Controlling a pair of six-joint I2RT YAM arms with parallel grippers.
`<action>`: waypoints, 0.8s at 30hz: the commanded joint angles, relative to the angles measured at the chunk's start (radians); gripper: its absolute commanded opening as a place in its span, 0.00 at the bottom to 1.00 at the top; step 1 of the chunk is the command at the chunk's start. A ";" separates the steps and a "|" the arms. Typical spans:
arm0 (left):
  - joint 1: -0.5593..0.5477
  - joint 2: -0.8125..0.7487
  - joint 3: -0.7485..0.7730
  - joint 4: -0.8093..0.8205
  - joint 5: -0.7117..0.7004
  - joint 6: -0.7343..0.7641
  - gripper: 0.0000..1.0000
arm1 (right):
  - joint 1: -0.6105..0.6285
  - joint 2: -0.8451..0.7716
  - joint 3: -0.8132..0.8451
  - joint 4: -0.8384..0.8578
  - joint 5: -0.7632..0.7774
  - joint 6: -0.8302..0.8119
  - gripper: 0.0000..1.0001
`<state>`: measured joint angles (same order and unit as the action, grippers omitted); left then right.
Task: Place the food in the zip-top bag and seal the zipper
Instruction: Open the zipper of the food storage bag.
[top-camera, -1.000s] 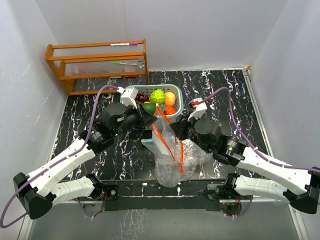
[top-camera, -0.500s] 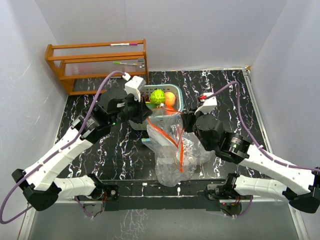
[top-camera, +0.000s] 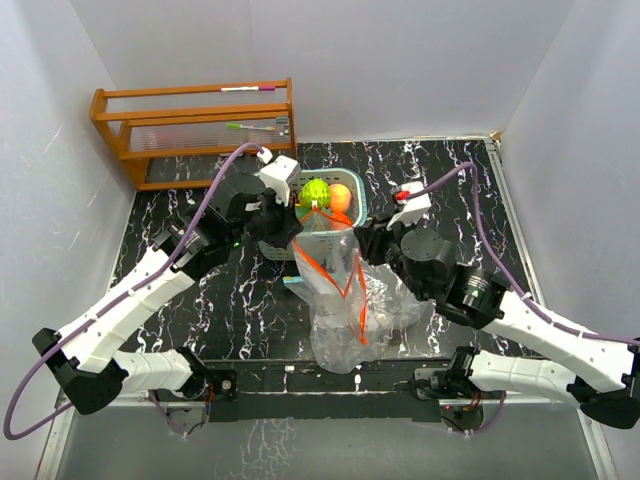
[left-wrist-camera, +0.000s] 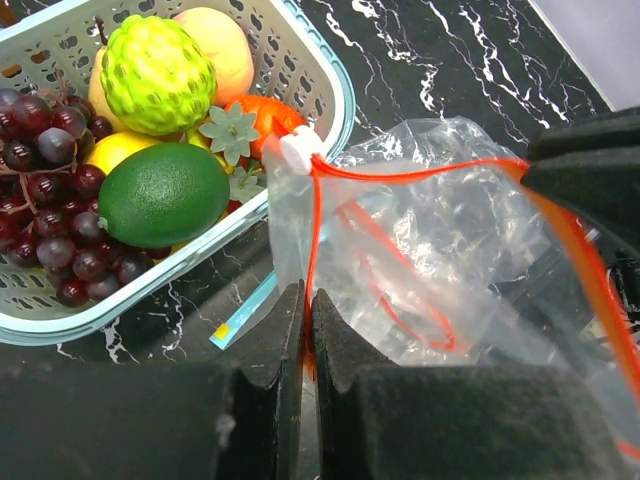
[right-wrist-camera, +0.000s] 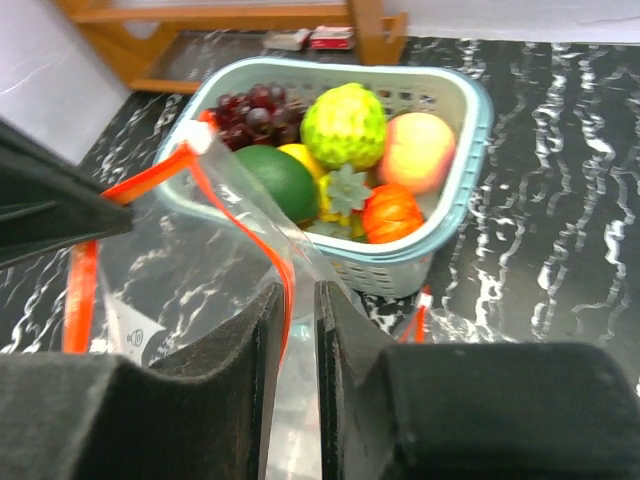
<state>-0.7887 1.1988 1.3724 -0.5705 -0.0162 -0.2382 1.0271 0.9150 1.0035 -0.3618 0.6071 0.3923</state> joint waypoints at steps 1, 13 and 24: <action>0.002 -0.030 -0.015 0.020 -0.013 0.001 0.00 | -0.002 0.025 -0.008 0.115 -0.211 -0.021 0.27; 0.002 0.000 -0.007 0.032 -0.046 0.025 0.00 | -0.001 0.132 0.041 0.156 -0.318 0.047 0.56; 0.002 0.018 0.011 0.024 -0.088 0.052 0.00 | -0.001 0.082 0.148 0.030 -0.230 0.120 0.60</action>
<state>-0.7887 1.2198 1.3594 -0.5476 -0.0750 -0.2089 1.0267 1.0195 1.0630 -0.3225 0.3519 0.4892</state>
